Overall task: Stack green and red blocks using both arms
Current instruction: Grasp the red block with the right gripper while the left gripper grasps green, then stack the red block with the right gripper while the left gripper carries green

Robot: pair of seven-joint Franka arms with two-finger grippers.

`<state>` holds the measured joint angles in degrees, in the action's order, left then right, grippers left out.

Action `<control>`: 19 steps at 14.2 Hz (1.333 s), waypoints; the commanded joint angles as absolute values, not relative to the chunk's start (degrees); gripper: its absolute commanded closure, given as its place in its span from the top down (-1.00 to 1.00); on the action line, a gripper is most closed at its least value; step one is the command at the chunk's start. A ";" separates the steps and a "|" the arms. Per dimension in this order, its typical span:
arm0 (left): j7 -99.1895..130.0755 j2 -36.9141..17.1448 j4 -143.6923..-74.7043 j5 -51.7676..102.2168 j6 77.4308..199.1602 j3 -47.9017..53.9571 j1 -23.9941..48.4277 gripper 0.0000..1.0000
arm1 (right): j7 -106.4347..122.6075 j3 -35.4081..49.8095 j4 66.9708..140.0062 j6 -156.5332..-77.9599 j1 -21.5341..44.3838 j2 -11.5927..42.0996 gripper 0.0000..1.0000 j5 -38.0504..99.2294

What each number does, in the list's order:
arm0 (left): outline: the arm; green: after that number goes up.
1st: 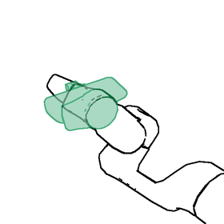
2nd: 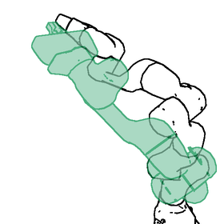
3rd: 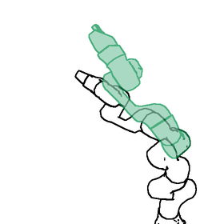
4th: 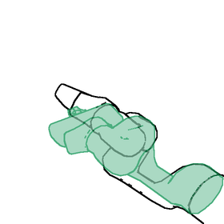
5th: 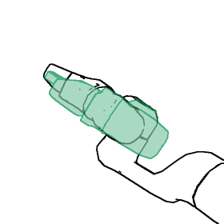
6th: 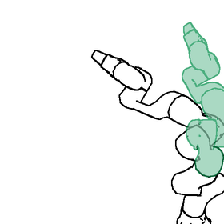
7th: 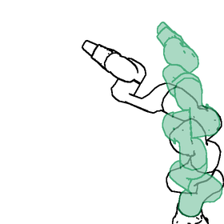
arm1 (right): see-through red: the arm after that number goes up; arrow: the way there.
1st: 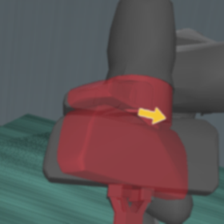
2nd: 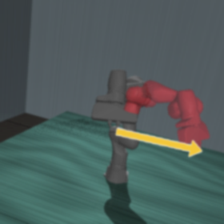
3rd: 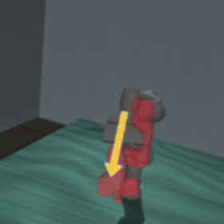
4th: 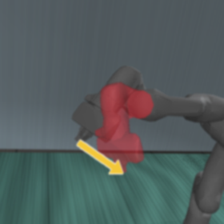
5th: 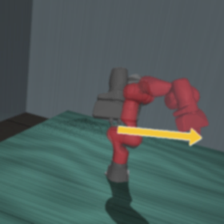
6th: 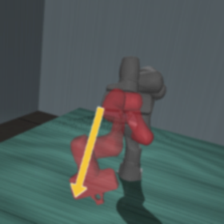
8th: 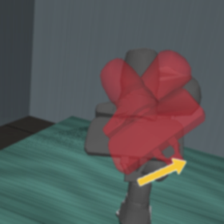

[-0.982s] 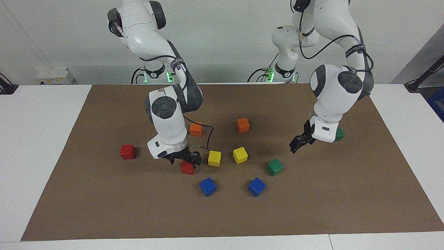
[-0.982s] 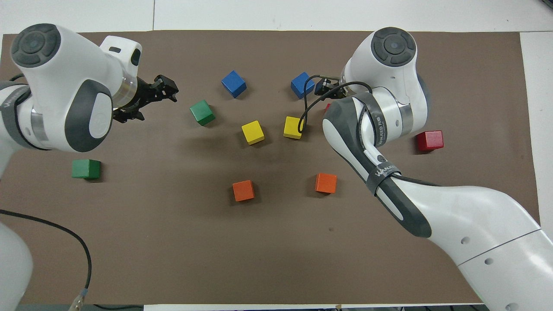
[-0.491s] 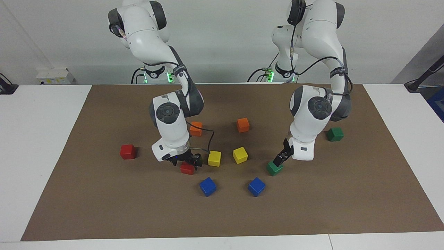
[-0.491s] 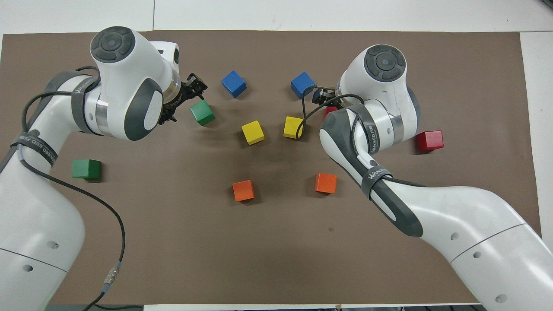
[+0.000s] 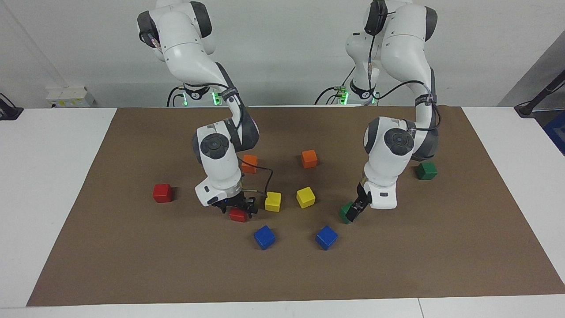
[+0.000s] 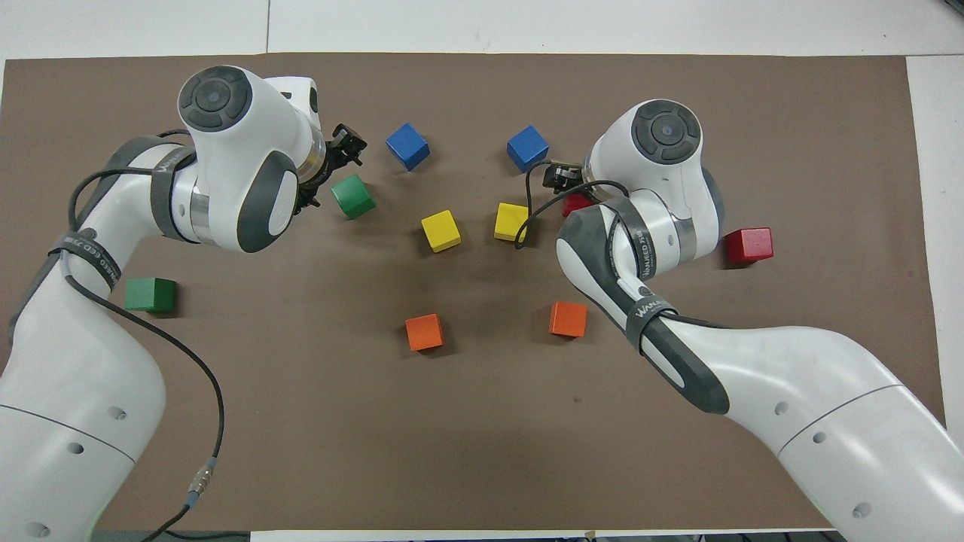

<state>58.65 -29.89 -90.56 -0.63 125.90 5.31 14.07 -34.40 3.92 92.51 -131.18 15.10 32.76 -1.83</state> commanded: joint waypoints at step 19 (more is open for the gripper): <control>60.29 -29.27 -96.77 -7.73 131.66 4.66 16.61 -1.00 | 1.83 3.69 106.93 -117.11 -6.14 7.04 -1.00 -2.29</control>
